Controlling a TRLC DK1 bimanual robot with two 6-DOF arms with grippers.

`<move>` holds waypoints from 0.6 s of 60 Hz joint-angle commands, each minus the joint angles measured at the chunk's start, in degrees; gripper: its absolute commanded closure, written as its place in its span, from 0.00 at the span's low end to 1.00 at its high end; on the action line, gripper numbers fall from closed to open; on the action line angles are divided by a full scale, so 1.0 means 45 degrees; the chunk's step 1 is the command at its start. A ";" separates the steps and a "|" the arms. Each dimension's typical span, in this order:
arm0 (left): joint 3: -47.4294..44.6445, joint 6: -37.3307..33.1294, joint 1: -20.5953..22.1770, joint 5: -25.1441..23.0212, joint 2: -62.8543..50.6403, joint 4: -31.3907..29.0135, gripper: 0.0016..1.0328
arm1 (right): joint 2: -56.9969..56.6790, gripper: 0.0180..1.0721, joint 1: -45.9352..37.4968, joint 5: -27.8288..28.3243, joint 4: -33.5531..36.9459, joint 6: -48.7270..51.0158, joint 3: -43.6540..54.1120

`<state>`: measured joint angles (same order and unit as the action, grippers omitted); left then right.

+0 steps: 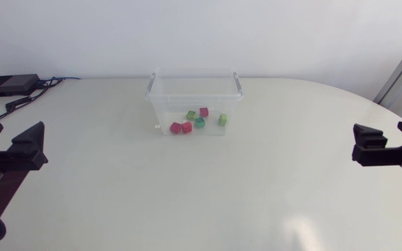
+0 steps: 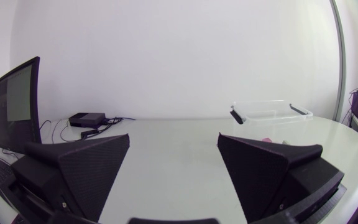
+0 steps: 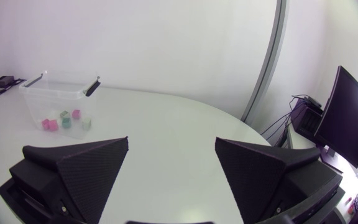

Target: Place the duplo bricks in the container

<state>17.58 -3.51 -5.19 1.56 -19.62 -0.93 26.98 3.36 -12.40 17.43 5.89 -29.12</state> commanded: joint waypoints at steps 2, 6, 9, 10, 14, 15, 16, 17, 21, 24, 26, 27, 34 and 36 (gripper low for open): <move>-0.0639 -0.0115 0.0018 -0.0003 0.0505 0.0224 0.04 | -0.0663 0.04 -0.0143 0.0158 -0.0484 0.0067 0.0880; -0.0879 -0.0049 0.0101 -0.0028 0.0788 0.0222 0.04 | -0.1054 0.04 -0.0188 0.0349 -0.0733 -0.0034 0.1291; -0.1080 0.0006 0.0171 -0.0050 0.1026 0.0221 0.04 | -0.1383 0.04 -0.0225 0.0509 -0.0942 -0.0119 0.1636; -0.1138 0.0022 0.0192 -0.0056 0.1094 0.0221 0.04 | -0.1478 0.04 -0.0235 0.0555 -0.1002 -0.0143 0.1735; -0.1392 0.0091 0.0280 -0.0082 0.1393 0.0220 0.04 | -0.1891 0.04 -0.0282 0.0757 -0.1265 -0.0250 0.2168; -0.1454 0.0108 0.0301 -0.0089 0.1466 0.0219 0.04 | -0.1993 0.04 -0.0294 0.0806 -0.1329 -0.0276 0.2275; -0.1526 0.0128 0.0326 -0.0097 0.1551 0.0219 0.04 | -0.2110 0.04 -0.0307 0.0864 -0.1404 -0.0306 0.2398; -0.1581 0.0143 0.0346 -0.0102 0.1617 0.0219 0.04 | -0.2201 0.04 -0.0317 0.0908 -0.1462 -0.0330 0.2493; -0.1830 0.0211 0.0432 -0.0129 0.1910 0.0217 0.04 | -0.2607 0.04 -0.0363 0.1106 -0.1720 -0.0434 0.2919; -0.2015 0.0262 0.0496 -0.0148 0.2128 0.0216 0.04 | -0.2909 0.04 -0.0397 0.1253 -0.1912 -0.0512 0.3235; -0.2143 0.0297 0.0541 -0.0162 0.2279 0.0216 0.04 | -0.3117 0.04 -0.0421 0.1354 -0.2044 -0.0566 0.3454; -0.2284 0.0335 0.0590 -0.0176 0.2445 0.0215 0.04 | -0.3347 0.04 -0.0447 0.1466 -0.2190 -0.0625 0.3695; -0.2747 0.0462 0.0750 -0.0225 0.2991 0.0213 0.04 | -0.4103 0.04 -0.0532 0.1834 -0.2670 -0.0820 0.4487; -0.2875 0.0497 0.0795 -0.0239 0.3142 0.0212 0.04 | -0.4312 0.04 -0.0555 0.1936 -0.2803 -0.0874 0.4706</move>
<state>7.01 -2.74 -2.28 1.08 -7.11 -0.91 9.67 1.37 -4.40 6.55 3.68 -11.03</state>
